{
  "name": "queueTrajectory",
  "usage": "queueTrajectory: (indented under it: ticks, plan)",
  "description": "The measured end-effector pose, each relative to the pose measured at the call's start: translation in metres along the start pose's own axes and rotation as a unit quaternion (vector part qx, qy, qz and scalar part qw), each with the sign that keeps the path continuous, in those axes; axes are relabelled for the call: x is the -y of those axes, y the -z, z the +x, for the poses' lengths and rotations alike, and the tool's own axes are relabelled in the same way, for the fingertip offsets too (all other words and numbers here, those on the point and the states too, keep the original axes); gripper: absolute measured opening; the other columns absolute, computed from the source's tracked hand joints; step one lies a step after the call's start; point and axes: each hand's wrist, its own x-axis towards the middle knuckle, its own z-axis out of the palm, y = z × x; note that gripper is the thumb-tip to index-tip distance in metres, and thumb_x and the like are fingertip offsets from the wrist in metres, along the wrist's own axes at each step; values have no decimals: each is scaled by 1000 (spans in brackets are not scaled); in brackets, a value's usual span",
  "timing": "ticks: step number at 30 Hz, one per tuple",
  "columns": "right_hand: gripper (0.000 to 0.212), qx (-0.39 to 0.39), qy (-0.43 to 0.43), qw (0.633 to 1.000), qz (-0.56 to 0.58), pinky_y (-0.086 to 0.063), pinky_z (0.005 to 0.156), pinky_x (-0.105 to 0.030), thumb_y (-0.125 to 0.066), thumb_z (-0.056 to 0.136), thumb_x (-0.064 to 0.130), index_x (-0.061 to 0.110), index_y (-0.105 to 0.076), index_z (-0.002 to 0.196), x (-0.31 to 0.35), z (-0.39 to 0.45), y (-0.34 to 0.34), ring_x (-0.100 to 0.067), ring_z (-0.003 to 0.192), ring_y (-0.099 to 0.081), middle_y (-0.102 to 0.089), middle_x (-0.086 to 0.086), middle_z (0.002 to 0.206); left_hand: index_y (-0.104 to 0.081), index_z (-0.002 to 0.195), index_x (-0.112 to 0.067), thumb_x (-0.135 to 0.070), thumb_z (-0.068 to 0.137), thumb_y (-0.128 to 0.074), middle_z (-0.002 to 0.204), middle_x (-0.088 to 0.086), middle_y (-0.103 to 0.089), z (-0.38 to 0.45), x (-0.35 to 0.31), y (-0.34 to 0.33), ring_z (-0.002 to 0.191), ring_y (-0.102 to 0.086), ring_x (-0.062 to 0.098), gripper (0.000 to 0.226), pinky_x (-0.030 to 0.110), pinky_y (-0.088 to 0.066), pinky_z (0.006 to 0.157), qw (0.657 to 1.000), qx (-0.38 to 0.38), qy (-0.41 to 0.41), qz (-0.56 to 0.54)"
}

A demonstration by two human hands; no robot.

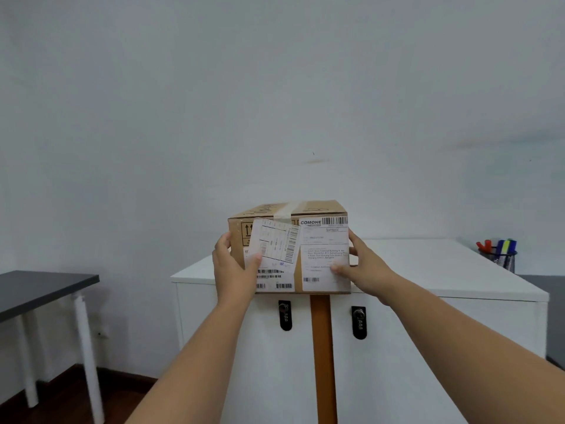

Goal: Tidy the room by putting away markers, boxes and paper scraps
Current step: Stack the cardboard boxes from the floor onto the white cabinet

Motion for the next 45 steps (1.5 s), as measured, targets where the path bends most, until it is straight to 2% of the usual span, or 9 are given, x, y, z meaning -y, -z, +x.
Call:
queueTrajectory:
  ticks: [6, 10, 14, 19, 23, 28, 34, 40, 45]
  plan:
    - [94, -8, -11, 999, -31, -53, 89, -36, -72, 84, 23, 47, -10, 150, -2, 41, -42, -21, 117, -60, -46, -2, 145, -47, 133, -21, -12, 87, -70, 149, -1, -24, 28, 54, 4, 134, -37, 19, 52, 23, -38, 99, 994, 21, -46, 97]
    - [95, -8, -9, 998, -59, -45, 95, -33, -71, 86, 22, 41, -7, 152, -1, 65, -67, -21, 123, -56, -45, -4, 147, -39, 142, -25, -33, 87, -67, 155, -4, -16, 41, 84, -1, 140, -21, 24, 62, 42, -32, 114, 973, 15, -71, 219]
    - [94, -13, -7, 998, -67, -43, 99, -31, -69, 87, 19, 39, -5, 153, 2, 87, -88, -21, 131, -49, -44, -4, 148, -32, 148, -27, -40, 95, -51, 151, -6, -28, 53, 104, -5, 138, -32, 17, 57, 47, -16, 119, 965, 44, -62, 252]
    - [94, -11, -15, 996, -83, -51, 94, -35, -66, 89, 14, 39, -2, 153, 1, 108, -110, -25, 125, -53, -42, -4, 149, -25, 152, -31, -46, 99, -35, 150, -6, -33, 84, 115, -1, 138, -37, 16, 56, 66, 14, 110, 930, 97, -32, 353]
    - [91, -20, -38, 991, -124, -45, 105, -37, -63, 90, 13, 38, -2, 153, -8, 123, -125, -24, 124, -53, -48, -6, 144, -25, 153, -30, -47, 101, -27, 159, -4, -27, 108, 122, -1, 151, -8, 24, 55, 69, 13, 109, 900, 163, -35, 402]
    - [78, -48, -50, 987, -147, -39, 79, -21, -57, 92, 10, 33, -14, 154, -16, 143, -136, -14, 91, -53, -60, -6, 126, -15, 157, -30, -53, 100, -22, 166, -2, -3, 126, 130, -10, 150, 12, 33, 62, 61, 6, 117, 853, 280, -20, 440]
    - [73, -75, -43, 981, -175, -40, 75, -24, -60, 89, 15, 28, -24, 150, -26, 158, -140, -17, 88, -56, -65, -8, 115, 1, 157, -27, -65, 95, -21, 164, 4, 16, 144, 120, -20, 150, 16, 33, 76, 65, 7, 114, 787, 377, 25, 487]
    - [73, -63, -53, 965, -247, -47, 77, -30, -56, 91, 23, 30, -16, 152, -27, 159, -143, -23, 96, -59, -65, -7, 117, 0, 157, -27, -68, 92, -19, 164, 4, 14, 139, 126, -23, 151, 12, 28, 79, 64, 6, 116, 792, 353, 24, 498]
    - [71, 19, -89, 942, -324, -41, 102, -45, -42, 93, 33, 45, -2, 150, -24, 158, -144, -31, 124, -49, -58, -1, 135, -4, 158, -22, -68, 92, -20, 165, 2, 10, 132, 121, -18, 152, 5, 25, 82, 60, 7, 117, 805, 334, 27, 490]
